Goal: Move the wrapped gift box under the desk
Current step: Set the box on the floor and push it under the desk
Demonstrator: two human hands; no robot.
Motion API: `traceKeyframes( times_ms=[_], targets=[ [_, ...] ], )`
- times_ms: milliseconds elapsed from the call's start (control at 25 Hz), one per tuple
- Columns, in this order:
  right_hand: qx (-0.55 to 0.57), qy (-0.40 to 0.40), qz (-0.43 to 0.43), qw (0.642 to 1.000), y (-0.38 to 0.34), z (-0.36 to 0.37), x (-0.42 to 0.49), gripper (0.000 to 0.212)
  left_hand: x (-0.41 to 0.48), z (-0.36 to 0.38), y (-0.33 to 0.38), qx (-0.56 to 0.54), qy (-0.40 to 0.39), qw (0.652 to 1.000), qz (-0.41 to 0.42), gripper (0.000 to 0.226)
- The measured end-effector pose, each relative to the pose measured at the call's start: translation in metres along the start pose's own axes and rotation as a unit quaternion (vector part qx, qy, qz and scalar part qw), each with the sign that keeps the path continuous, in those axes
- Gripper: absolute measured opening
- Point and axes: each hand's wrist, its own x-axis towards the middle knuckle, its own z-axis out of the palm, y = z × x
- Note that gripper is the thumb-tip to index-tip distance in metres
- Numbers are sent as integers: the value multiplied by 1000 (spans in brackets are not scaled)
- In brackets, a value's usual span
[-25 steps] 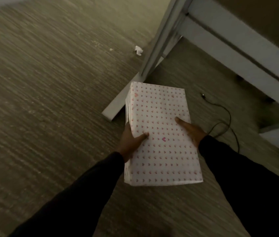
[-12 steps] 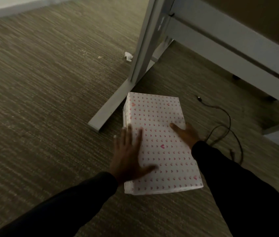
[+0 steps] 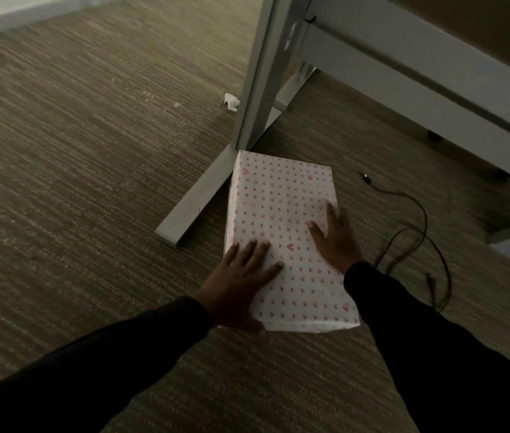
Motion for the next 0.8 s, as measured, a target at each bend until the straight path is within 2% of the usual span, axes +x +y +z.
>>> traceKeyframes(
  times_ms=[200, 360, 480, 600, 800],
  targets=[
    [-7, -9, -14, 1000, 3, 3, -4, 77, 13, -18, -30, -13, 8, 1000, -26, 106],
    [-19, 3, -21, 1000, 9, 6, -8, 79, 16, -15, -45, -24, 76, 994, -75, 87],
    [-18, 21, -32, 999, 9, 8, -10, 82, 17, -10, -49, -73, 163, 970, -167, 77],
    [-14, 33, -31, 999, 0, 12, -18, 89, 26, -13, -49, -149, 212, 933, -248, 74],
    [-64, 38, -105, 992, -7, 26, -40, 111, 46, -11, -50, -203, 224, 923, -240, 72]
  ],
)
